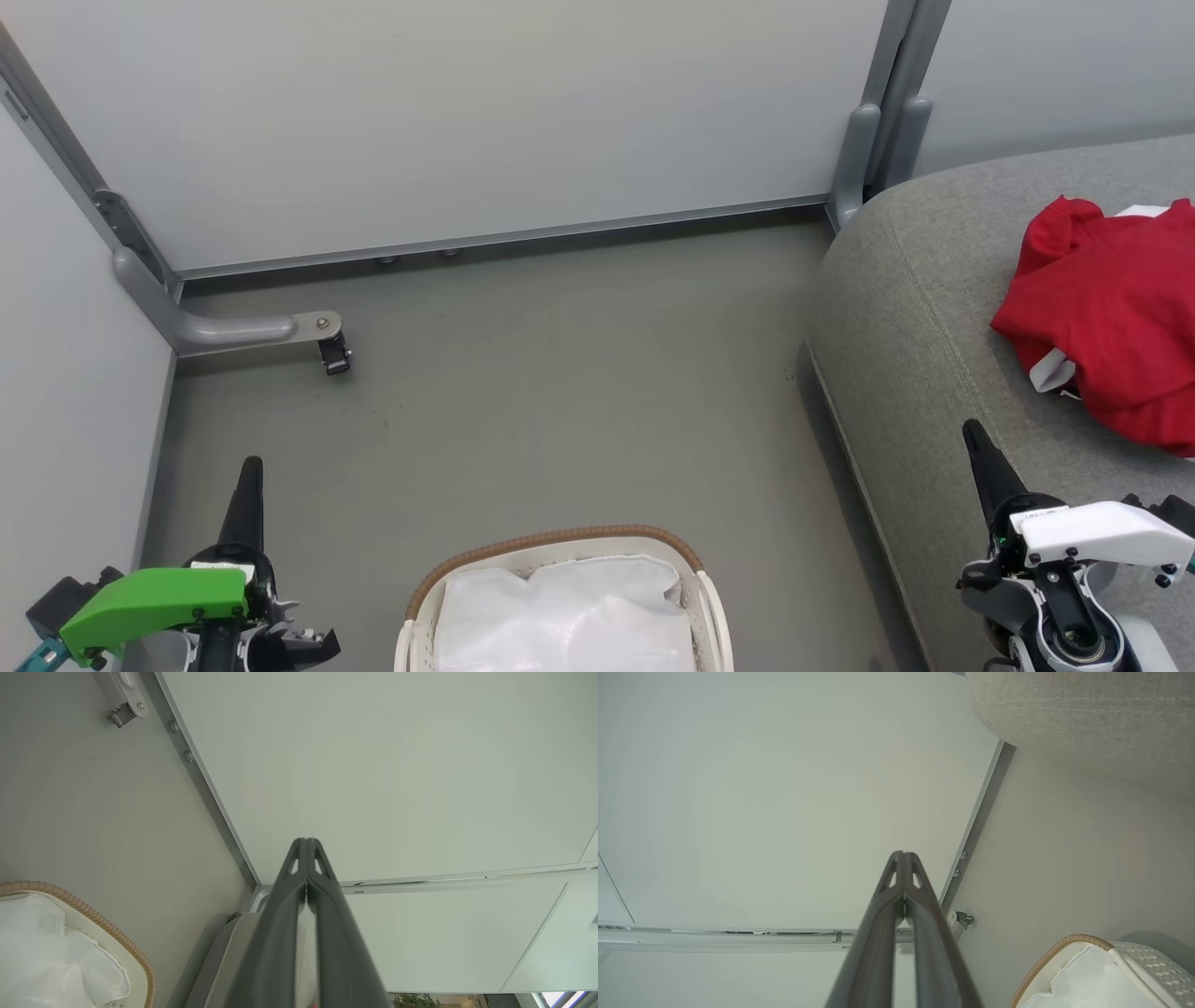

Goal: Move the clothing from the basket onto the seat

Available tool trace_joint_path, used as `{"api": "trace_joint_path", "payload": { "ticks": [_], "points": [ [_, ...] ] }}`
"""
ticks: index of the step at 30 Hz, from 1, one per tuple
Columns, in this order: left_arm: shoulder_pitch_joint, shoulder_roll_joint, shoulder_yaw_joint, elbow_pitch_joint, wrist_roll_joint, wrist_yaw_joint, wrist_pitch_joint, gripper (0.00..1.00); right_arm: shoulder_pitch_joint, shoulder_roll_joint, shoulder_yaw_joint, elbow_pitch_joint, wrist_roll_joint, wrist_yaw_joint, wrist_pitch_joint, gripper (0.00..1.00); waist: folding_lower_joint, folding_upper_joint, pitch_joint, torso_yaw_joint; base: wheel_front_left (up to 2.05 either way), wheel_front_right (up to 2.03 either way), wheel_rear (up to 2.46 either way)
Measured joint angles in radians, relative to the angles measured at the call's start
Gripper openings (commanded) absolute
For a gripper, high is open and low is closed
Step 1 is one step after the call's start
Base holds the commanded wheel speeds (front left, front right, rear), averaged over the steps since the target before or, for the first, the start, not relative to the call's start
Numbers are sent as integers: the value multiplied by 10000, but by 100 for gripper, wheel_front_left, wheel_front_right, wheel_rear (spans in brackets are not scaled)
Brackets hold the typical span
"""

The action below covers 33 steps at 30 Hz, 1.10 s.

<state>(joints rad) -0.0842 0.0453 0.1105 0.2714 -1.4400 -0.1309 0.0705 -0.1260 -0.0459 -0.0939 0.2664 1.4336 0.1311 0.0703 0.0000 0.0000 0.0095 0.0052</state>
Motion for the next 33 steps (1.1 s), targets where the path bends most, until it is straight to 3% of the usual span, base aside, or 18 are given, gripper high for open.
{"api": "trace_joint_path", "payload": {
  "ticks": [25, 33],
  "points": [
    [-175, 12, 23, -265, -1710, 0, 435, 0, 124, -12, -198, -203, 1770, -2, 451, 0, 0, 0, -64, -52, 0, 0, 0],
    [-189, 12, 23, -272, -1714, 0, 439, 0, 125, -12, -201, -207, 1772, -2, 451, 0, 0, 0, -65, -52, 0, 0, 0]
  ]
}}
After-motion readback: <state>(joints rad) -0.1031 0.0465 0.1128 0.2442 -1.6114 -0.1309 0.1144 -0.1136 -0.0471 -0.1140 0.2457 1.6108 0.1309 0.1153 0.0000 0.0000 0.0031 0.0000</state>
